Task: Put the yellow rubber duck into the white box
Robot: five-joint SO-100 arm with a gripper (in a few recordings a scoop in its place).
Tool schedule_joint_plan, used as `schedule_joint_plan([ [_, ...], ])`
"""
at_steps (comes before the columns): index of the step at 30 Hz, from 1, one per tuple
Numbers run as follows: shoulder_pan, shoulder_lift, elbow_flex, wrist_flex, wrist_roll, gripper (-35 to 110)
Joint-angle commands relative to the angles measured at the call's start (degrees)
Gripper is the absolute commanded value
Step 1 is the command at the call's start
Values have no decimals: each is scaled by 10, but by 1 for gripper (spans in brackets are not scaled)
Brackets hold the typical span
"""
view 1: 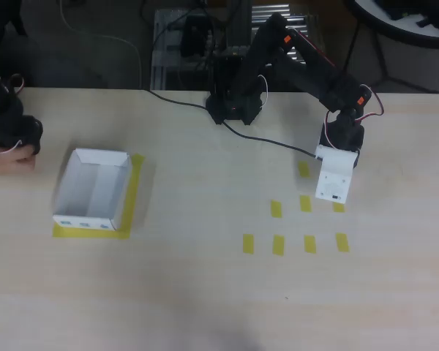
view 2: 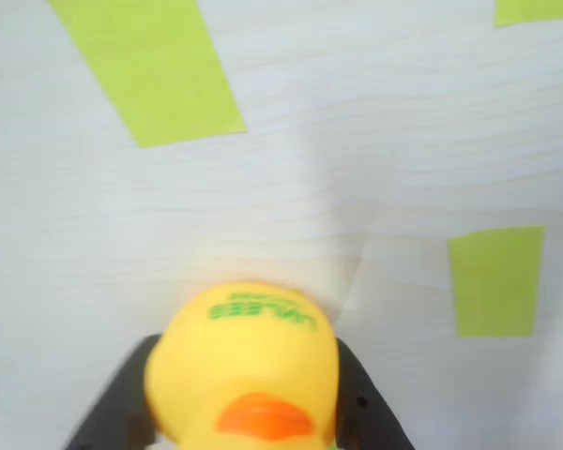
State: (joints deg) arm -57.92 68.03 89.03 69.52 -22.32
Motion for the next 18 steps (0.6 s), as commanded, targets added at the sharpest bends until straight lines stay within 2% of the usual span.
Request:
schedule_joint_plan([
  [1, -10, 2, -53, -14, 16, 0],
  [11, 2, 27, -63, 4, 22, 0],
  [18, 72, 181, -102, 44, 58, 0],
])
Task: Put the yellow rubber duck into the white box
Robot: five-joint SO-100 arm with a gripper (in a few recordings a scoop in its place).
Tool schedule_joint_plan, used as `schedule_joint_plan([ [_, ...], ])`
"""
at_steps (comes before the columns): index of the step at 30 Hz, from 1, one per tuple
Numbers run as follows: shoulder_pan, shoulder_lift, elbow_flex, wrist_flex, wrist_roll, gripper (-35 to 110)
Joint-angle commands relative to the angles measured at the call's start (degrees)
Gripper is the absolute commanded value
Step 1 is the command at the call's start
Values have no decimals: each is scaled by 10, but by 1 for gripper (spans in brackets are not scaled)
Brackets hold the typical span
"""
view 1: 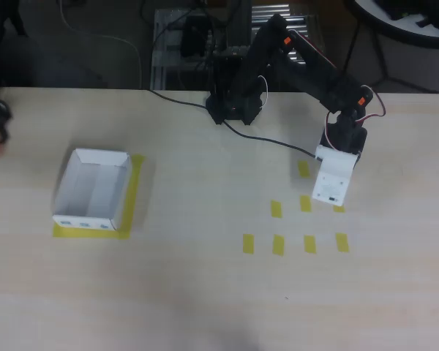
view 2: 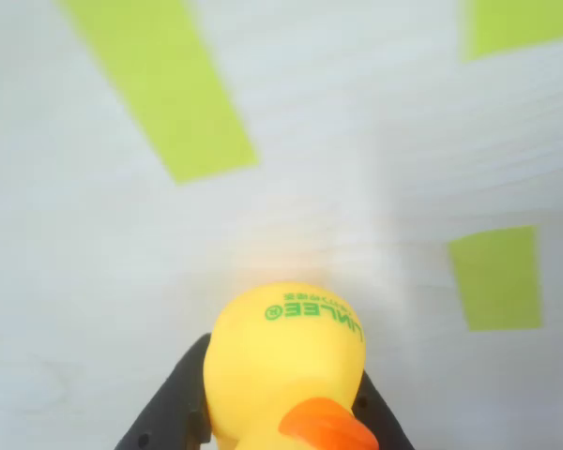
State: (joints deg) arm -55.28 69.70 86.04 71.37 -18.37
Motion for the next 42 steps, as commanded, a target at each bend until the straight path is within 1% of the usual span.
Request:
schedule_joint_plan([
  [1, 62, 202, -75, 25, 25, 0],
  [6, 173, 348, -145, 62, 63, 0],
  [11, 308, 460, -186, 85, 62, 0],
  [14, 412, 515, -192, 105, 67, 0],
  [17, 554, 549, -187, 117, 72, 0],
  [21, 749, 555, -145, 66, 62, 0],
  [23, 824, 545, -111, 19, 57, 0],
  [26, 904, 504, -72, -47, 45, 0],
  [30, 983, 408, -52, -130, 38, 0],
  [34, 1027, 290, -66, -196, 16, 0],
  [38, 1042, 188, -96, -255, -2, 0],
  [42, 1042, 110, -119, -280, -25, 0],
])
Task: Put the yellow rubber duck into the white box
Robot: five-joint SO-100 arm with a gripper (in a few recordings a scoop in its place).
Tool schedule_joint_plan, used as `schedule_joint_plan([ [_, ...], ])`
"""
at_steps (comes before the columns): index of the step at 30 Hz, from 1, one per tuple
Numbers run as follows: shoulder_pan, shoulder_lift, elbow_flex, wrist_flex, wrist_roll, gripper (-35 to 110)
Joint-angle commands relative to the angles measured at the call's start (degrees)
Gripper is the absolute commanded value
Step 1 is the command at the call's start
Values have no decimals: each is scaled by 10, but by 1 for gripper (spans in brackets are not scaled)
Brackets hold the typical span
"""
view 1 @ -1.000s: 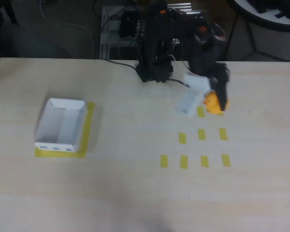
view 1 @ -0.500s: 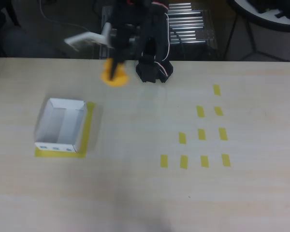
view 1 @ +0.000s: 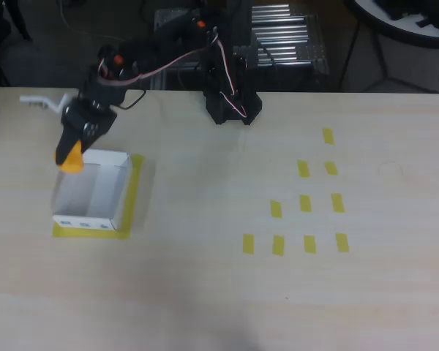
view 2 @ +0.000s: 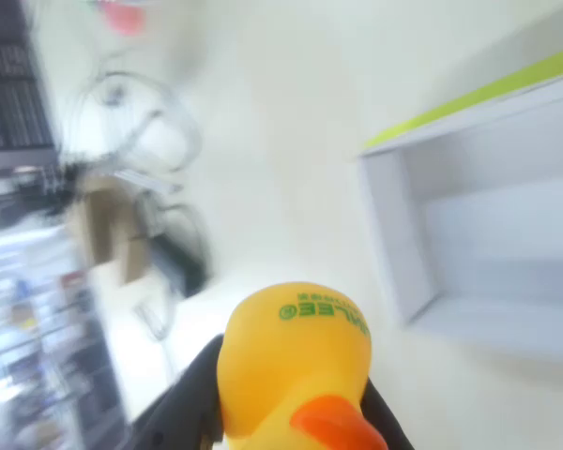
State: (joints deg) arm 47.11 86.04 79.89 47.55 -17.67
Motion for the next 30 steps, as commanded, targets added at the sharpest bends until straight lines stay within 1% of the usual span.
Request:
schedule_joint_plan([
  [1, 18, -69, -63, -46, -38, 0],
  [7, 14, -134, -84, -62, -66, 0],
  [12, 16, -153, -81, -76, -75, 0],
  [20, 14, -190, -66, -88, -126, 0],
  [26, 18, -196, -54, -92, -162, 0],
  [30, 19, -186, -34, -76, -182, 0],
])
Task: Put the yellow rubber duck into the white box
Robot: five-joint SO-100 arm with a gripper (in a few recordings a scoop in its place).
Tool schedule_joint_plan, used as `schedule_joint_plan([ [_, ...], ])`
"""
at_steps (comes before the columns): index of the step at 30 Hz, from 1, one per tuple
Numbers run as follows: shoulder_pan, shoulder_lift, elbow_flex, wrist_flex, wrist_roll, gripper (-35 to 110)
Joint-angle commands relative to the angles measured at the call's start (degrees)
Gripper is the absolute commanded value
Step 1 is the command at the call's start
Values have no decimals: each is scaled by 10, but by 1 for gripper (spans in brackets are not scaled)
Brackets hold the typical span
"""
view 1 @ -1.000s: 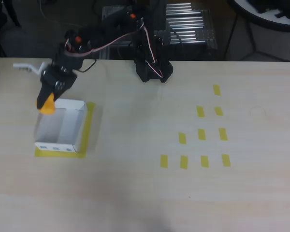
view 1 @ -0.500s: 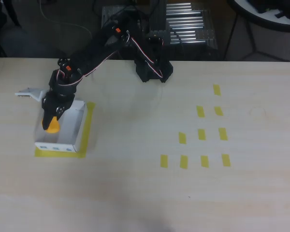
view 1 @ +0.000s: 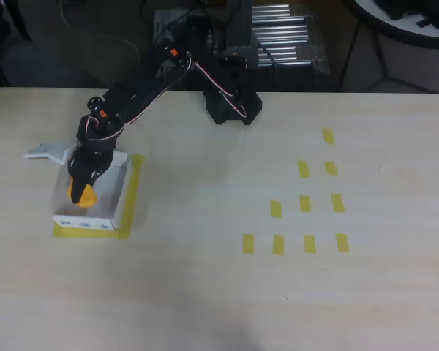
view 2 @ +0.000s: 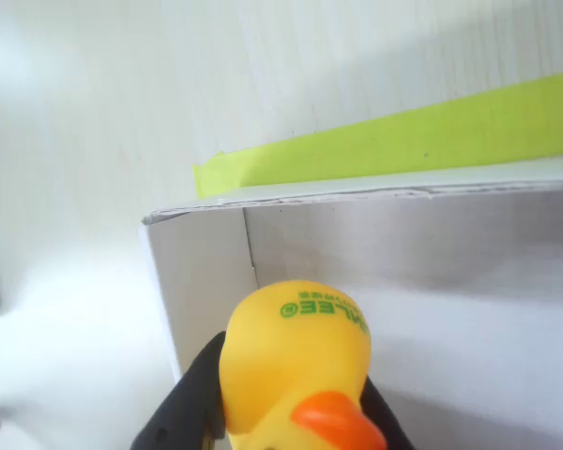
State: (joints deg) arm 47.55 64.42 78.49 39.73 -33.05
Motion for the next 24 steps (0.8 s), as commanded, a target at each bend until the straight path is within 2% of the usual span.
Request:
schedule_joint_plan([
  [1, 15, 32, -16, 4, -29, 0],
  [13, 16, 44, 39, -49, -31, 0],
  [18, 18, 47, 40, -54, -31, 22],
  [24, 18, 53, 45, -65, -31, 30],
])
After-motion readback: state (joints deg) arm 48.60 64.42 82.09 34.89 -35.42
